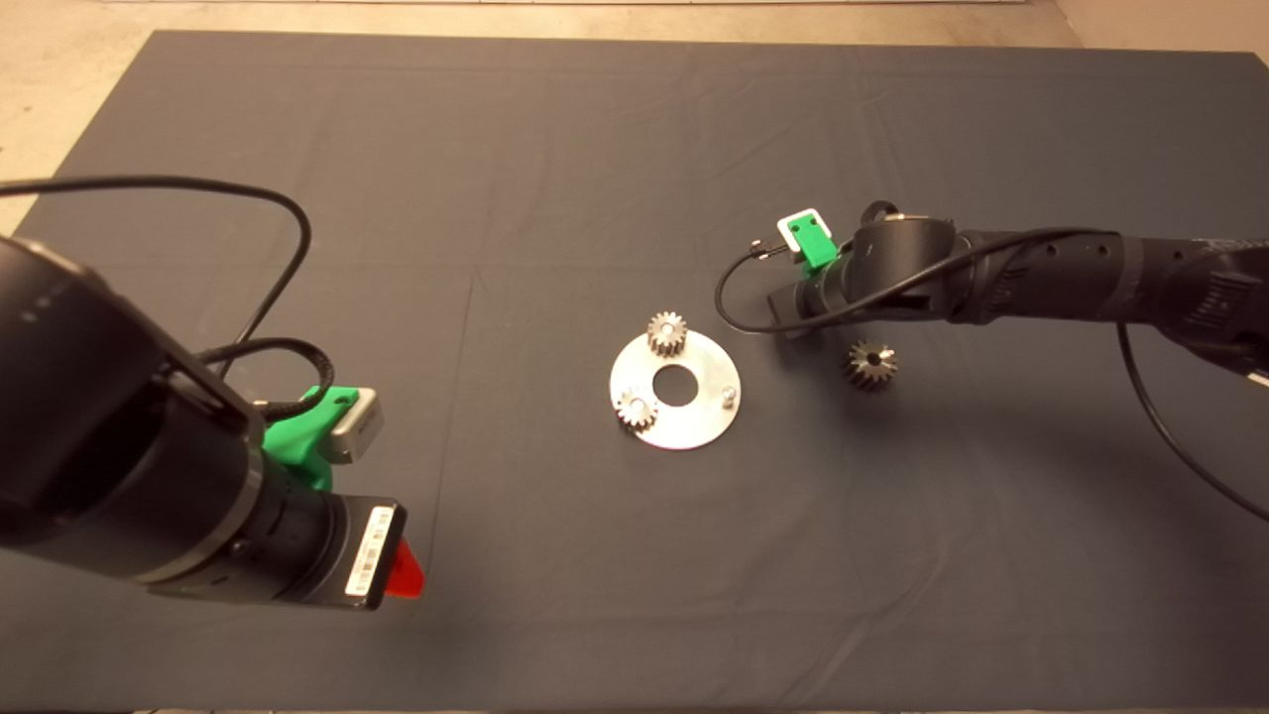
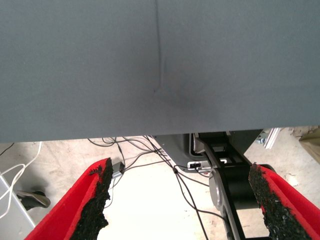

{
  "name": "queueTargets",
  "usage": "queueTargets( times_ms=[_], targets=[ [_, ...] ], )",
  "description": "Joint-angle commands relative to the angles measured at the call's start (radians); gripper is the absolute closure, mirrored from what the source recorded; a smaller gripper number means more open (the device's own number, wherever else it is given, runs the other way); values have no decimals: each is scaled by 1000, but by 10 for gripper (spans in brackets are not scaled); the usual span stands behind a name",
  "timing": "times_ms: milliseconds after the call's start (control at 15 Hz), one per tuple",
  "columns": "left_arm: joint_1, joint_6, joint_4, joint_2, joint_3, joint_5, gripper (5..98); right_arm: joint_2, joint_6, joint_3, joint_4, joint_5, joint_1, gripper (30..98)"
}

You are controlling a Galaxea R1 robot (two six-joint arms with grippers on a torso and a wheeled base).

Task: Remove an incorrectly installed larger gear and replace it with the correct smaller gear

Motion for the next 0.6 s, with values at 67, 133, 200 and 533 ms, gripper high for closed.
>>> queueTargets(
  times_ms=[67,133,200,533],
  targets=[
    [-14,-5,-12,2,-8,132,347,-14,66,49,40,-139,16,679],
    [-15,-5,-12,3,-7,132,347,-13,66,50,42,-139,16,710],
    [-14,-5,-12,3,-7,132,347,-15,66,50,44,-139,16,725],
    [-15,-4,-12,1,-4,132,347,-29,66,51,63,-139,26,776]
  ],
)
